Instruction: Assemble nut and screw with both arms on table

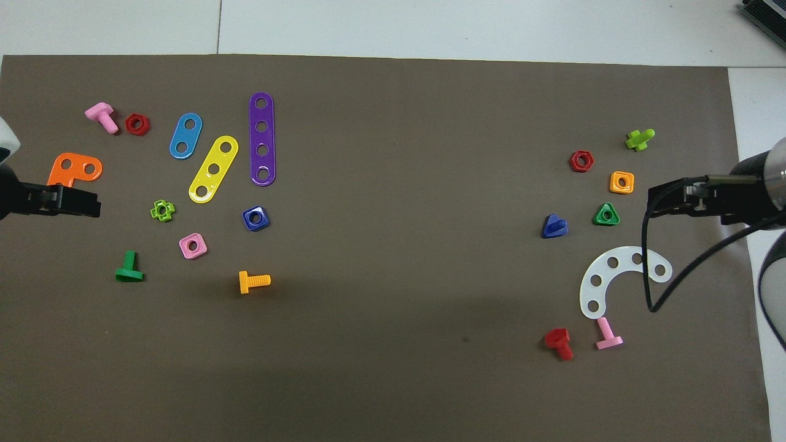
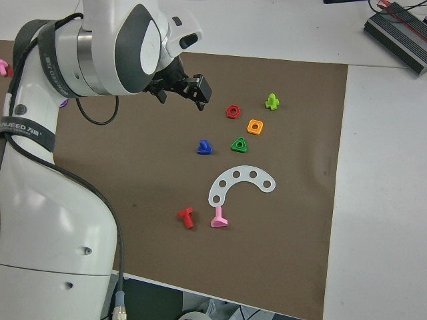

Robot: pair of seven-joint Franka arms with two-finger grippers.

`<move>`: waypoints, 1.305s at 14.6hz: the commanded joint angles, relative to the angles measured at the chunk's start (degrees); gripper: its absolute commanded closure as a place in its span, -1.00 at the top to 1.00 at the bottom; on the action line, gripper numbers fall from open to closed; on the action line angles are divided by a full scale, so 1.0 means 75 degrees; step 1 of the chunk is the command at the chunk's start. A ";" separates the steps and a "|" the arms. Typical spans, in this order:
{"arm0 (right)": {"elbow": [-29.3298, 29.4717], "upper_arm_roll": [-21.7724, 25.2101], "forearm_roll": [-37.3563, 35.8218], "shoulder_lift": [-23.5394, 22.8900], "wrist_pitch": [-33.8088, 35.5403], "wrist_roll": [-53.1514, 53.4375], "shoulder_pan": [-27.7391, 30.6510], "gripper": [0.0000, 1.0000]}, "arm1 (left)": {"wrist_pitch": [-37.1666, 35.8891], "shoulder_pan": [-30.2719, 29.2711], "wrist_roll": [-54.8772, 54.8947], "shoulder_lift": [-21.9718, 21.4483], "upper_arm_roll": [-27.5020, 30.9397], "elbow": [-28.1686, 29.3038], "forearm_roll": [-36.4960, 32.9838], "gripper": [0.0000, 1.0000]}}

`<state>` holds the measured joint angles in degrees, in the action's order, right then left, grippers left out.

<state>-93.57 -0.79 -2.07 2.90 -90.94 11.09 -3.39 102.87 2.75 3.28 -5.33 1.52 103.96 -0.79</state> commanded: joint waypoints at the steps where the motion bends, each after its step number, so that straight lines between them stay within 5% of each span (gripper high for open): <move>1: -0.0741 -0.0012 0.0182 0.0187 -0.0729 -0.0201 0.0101 1.00 | 0.0943 0.0254 -0.0577 -0.0579 0.0032 0.1161 -0.0047 1.00; 6: -0.2627 -0.0012 0.0182 0.0610 -0.2721 -0.0178 0.0218 1.00 | 0.1480 0.0898 -0.2261 0.0461 0.0032 0.1198 0.0610 1.00; 14: -0.3156 -0.0012 0.0170 -0.0736 -0.4384 -0.1242 0.0218 0.98 | 0.3390 0.1754 -0.3973 0.2699 0.0056 0.1104 0.0645 0.90; 19: -0.4094 -0.0023 0.0158 -0.1429 -0.7056 -0.1631 -0.0120 0.83 | 0.4072 0.1953 -0.4106 0.3323 0.0067 0.1080 0.0645 0.76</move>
<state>-121.82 -0.80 -2.06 -7.36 -139.17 1.07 -3.02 132.43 16.09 -26.85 18.89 1.11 112.71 3.41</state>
